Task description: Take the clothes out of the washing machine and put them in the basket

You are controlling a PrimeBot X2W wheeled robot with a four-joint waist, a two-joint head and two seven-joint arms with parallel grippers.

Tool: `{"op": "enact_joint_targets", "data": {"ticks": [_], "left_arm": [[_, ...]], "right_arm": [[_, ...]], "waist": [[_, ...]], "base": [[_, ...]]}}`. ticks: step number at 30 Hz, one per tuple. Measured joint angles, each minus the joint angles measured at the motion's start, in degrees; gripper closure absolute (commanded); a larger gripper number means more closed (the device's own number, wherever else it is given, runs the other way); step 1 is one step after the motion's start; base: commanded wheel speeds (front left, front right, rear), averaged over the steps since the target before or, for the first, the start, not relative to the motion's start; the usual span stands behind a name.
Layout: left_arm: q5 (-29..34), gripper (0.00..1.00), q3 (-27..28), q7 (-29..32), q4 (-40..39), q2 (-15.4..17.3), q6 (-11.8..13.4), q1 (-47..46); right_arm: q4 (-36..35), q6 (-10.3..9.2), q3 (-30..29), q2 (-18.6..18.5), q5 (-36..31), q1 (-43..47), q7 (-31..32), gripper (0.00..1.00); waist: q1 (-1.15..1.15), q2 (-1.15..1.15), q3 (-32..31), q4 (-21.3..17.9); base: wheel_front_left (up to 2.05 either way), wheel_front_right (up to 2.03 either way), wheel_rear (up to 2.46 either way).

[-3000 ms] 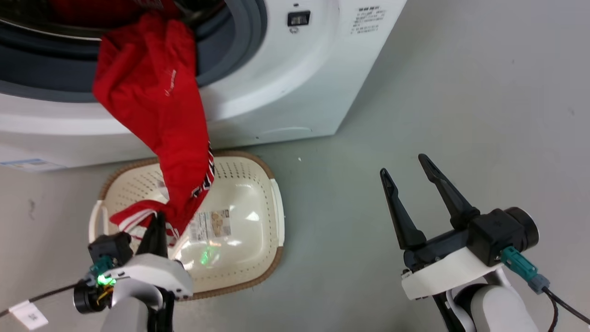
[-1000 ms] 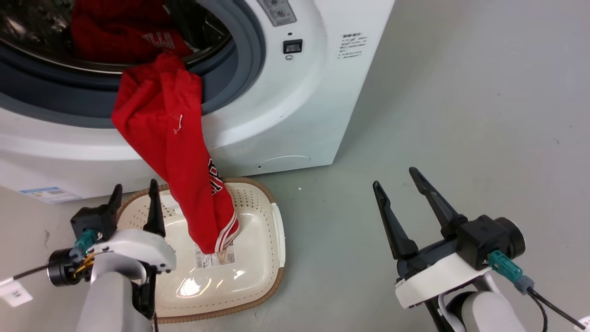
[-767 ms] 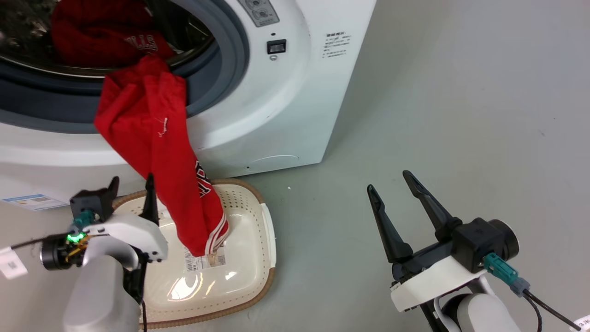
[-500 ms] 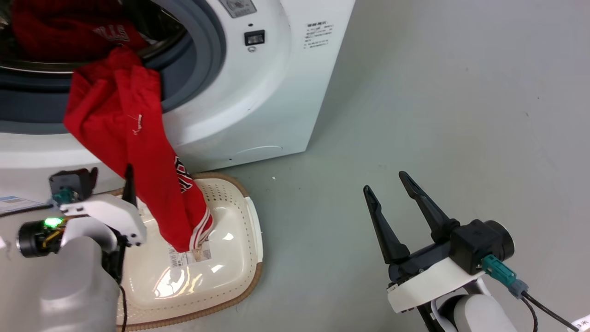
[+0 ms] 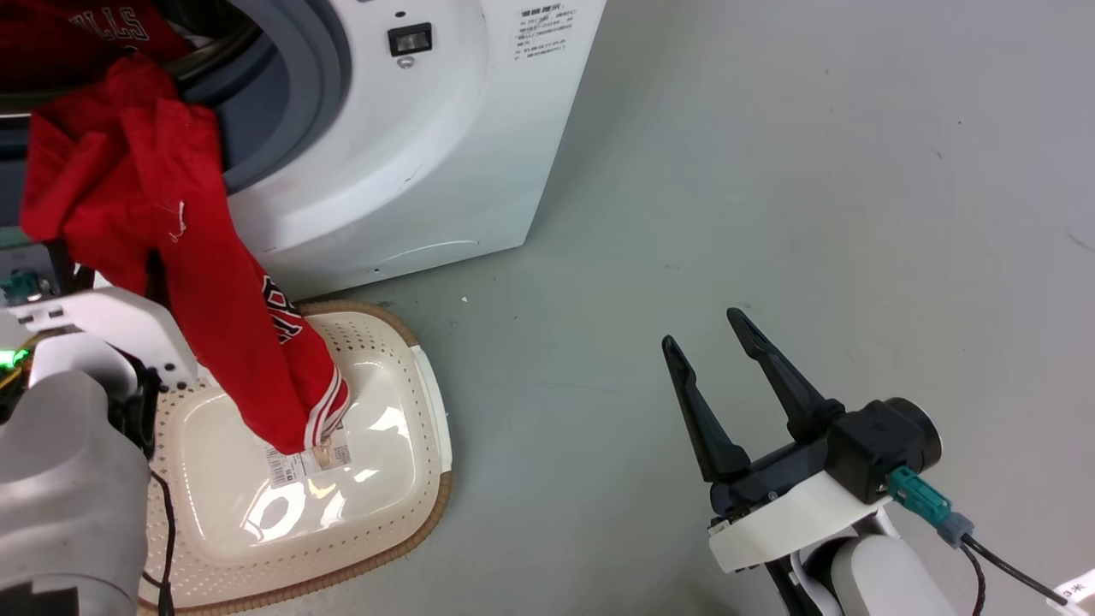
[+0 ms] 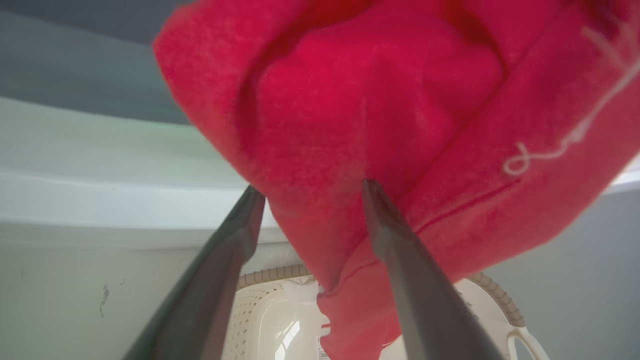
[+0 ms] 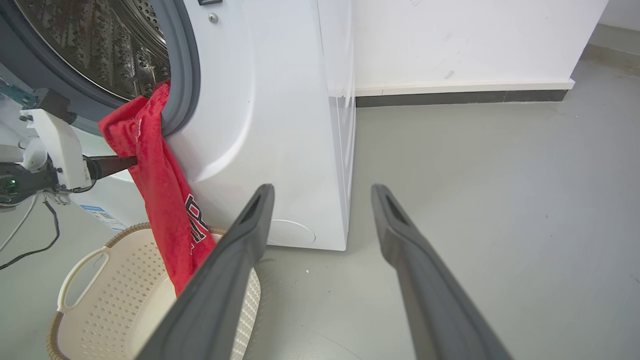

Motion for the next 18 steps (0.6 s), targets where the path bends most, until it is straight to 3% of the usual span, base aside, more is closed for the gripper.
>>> {"op": "enact_joint_targets", "data": {"ticks": [7, 8, 9, 18], "left_arm": [[-0.41, 0.00, -0.48, 0.90, 2.71, 1.32, 0.47, -3.35], [-0.41, 0.56, -0.56, 0.89, 2.96, 1.40, 0.48, -3.48], [-0.41, 1.00, -0.73, 0.82, 3.14, 1.48, 0.53, -3.59], [-1.93, 1.00, -0.70, -2.02, 4.20, -0.20, 1.02, -1.99]], "right_arm": [[0.41, 0.00, 0.56, 0.00, 0.49, -0.55, -0.51, 0.00], [0.47, 0.00, 0.59, 0.00, 0.67, -0.58, -0.63, 0.00], [0.55, 0.00, 0.62, 0.00, 0.83, -0.61, -0.67, 0.00], [1.83, 0.00, 0.56, 0.01, 0.78, -0.70, -0.83, 0.00]], "waist": [[0.00, 0.00, 0.96, -0.67], [0.00, 0.00, 1.03, -0.73], [0.00, 0.00, 1.06, -0.76], [0.00, 0.00, -1.43, 0.03]], "base": [[0.00, 0.00, 0.00], [0.00, 0.00, 0.00], [0.00, 0.00, 0.00], [0.00, 0.00, 0.00]]}}
